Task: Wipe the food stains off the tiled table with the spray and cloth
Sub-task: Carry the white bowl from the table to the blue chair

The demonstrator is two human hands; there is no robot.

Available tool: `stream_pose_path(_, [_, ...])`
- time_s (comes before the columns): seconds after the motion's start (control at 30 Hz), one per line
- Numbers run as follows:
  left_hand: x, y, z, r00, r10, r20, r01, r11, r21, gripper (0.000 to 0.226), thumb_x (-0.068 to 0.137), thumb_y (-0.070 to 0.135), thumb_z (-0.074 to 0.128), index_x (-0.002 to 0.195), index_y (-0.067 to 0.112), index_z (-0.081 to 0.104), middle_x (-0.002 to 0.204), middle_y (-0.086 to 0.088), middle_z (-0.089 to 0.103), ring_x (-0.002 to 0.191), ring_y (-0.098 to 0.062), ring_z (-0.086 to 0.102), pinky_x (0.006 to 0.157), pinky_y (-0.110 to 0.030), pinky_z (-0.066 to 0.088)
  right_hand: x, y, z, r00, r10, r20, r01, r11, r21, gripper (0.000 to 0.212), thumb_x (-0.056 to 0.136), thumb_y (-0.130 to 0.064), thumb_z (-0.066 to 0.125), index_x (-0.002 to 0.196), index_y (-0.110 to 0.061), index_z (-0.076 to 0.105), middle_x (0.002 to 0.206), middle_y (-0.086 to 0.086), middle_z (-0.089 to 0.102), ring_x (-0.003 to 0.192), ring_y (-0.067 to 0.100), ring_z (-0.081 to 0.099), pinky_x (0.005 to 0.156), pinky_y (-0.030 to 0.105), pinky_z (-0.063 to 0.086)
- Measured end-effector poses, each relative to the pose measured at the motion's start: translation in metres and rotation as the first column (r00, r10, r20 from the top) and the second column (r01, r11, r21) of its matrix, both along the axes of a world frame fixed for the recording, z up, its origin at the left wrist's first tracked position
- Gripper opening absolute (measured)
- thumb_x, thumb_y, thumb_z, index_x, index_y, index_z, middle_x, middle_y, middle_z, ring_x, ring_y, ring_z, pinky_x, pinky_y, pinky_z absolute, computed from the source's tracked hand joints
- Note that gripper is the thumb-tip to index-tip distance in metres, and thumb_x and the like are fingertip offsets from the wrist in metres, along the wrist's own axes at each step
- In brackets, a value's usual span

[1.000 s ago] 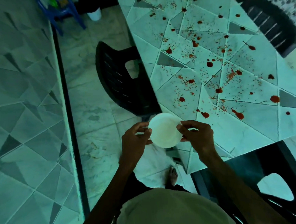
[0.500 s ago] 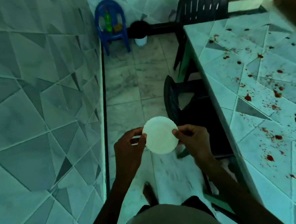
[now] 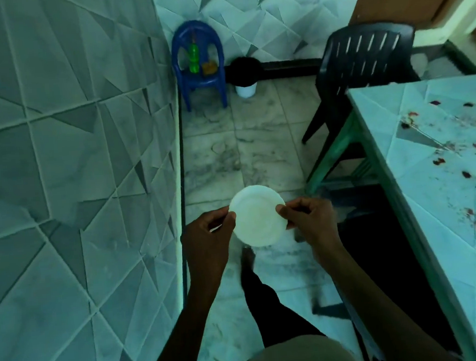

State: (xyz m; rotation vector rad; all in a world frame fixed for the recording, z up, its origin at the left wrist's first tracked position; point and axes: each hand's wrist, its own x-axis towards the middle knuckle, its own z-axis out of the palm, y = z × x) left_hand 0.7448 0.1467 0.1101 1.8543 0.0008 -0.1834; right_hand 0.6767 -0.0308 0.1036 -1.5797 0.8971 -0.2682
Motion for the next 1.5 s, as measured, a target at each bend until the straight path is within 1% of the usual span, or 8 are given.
stream_pose_path(0.13, [0.103,-0.029,0.008,0.998,0.031,-0.063,-0.033,0.999,-0.028,0.016,0.081,0.021,0.079,0.088,0.035,0.076,0.084,0.015,0.075,0.083,-0.002,0.071,0.084,-0.03,0.057,0.106,-0.03,0.004,0.999,0.05,-0.01,-0.051,0.998,-0.047,0.015,0.083,-0.013,0.079,0.073,-0.023,0.074,0.064,-0.006,0.072,0.056,0.003,0.066,0.058,0.021,0.054])
stream_pose_path(0.27, [0.212,-0.063,0.017,0.992,0.072,-0.102,-0.076,0.997,-0.033,0.003,0.081,0.029,0.079,0.083,0.03,0.077,0.077,0.01,0.076,0.077,-0.009,0.072,0.082,-0.042,0.06,0.214,-0.068,0.009,0.995,0.095,-0.022,-0.097,0.982,-0.164,0.009,0.082,-0.018,0.08,0.076,-0.024,0.077,0.062,-0.005,0.072,0.059,0.011,0.07,0.062,0.032,0.059])
stream_pose_path(0.47, [0.366,-0.119,0.019,0.993,0.072,-0.095,-0.074,0.997,-0.023,0.02,0.08,0.027,0.08,0.069,0.041,0.07,0.067,0.015,0.073,0.069,-0.006,0.071,0.079,-0.04,0.06,0.368,-0.126,0.014,0.988,0.133,-0.078,-0.15,0.945,-0.289,0.018,0.079,-0.022,0.081,0.066,-0.031,0.073,0.06,-0.011,0.071,0.061,0.004,0.069,0.071,0.032,0.059])
stream_pose_path(0.73, [0.603,-0.191,-0.007,0.998,0.044,-0.044,-0.043,0.999,0.015,0.004,0.081,0.03,0.078,0.078,0.029,0.078,0.068,0.013,0.073,0.067,-0.008,0.071,0.075,-0.043,0.061,0.6,-0.198,0.003,0.983,0.127,-0.134,-0.168,0.916,-0.364,0.005,0.076,-0.021,0.083,0.074,-0.02,0.079,0.064,-0.008,0.072,0.062,0.005,0.069,0.076,0.036,0.061])
stream_pose_path(0.97, [0.798,-0.254,-0.006,0.998,0.049,-0.025,-0.047,0.995,0.084,0.013,0.081,0.031,0.078,0.08,0.019,0.08,0.061,0.016,0.069,0.061,-0.004,0.068,0.071,-0.036,0.06,0.788,-0.254,0.006,0.985,0.099,-0.139,-0.136,0.946,-0.293,0.004,0.077,-0.02,0.082,0.077,-0.017,0.08,0.067,-0.004,0.074,0.065,0.01,0.071,0.076,0.035,0.061])
stream_pose_path(1.13, [0.915,-0.305,-0.024,0.995,0.065,-0.072,-0.063,0.998,0.031,0.003,0.08,0.028,0.08,0.08,0.029,0.076,0.069,0.013,0.072,0.067,-0.005,0.07,0.071,-0.035,0.061,0.904,-0.303,-0.017,0.984,0.118,-0.131,-0.14,0.975,-0.174,0.01,0.081,-0.02,0.081,0.076,-0.026,0.075,0.07,-0.006,0.074,0.064,0.009,0.071,0.075,0.036,0.063])
stream_pose_path(1.3, [1.032,-0.368,-0.076,0.975,0.077,-0.209,-0.081,0.997,-0.01,0.011,0.082,0.022,0.079,0.091,0.017,0.075,0.083,0.001,0.075,0.077,-0.013,0.072,0.07,-0.038,0.063,1.025,-0.37,-0.078,0.974,0.15,-0.169,-0.16,0.986,-0.044,0.014,0.081,-0.021,0.082,0.081,-0.03,0.072,0.078,-0.004,0.075,0.075,0.013,0.074,0.077,0.043,0.063])
stream_pose_path(1.5, [1.164,-0.433,-0.172,0.925,0.139,-0.355,-0.14,0.99,0.023,0.014,0.084,0.017,0.076,0.096,0.022,0.073,0.091,-0.002,0.074,0.09,-0.021,0.071,0.066,-0.03,0.059,1.168,-0.446,-0.171,0.938,0.232,-0.26,-0.205,0.971,0.127,0.03,0.077,-0.023,0.086,0.104,-0.022,0.072,0.087,0.003,0.077,0.079,0.019,0.075,0.086,0.046,0.06])
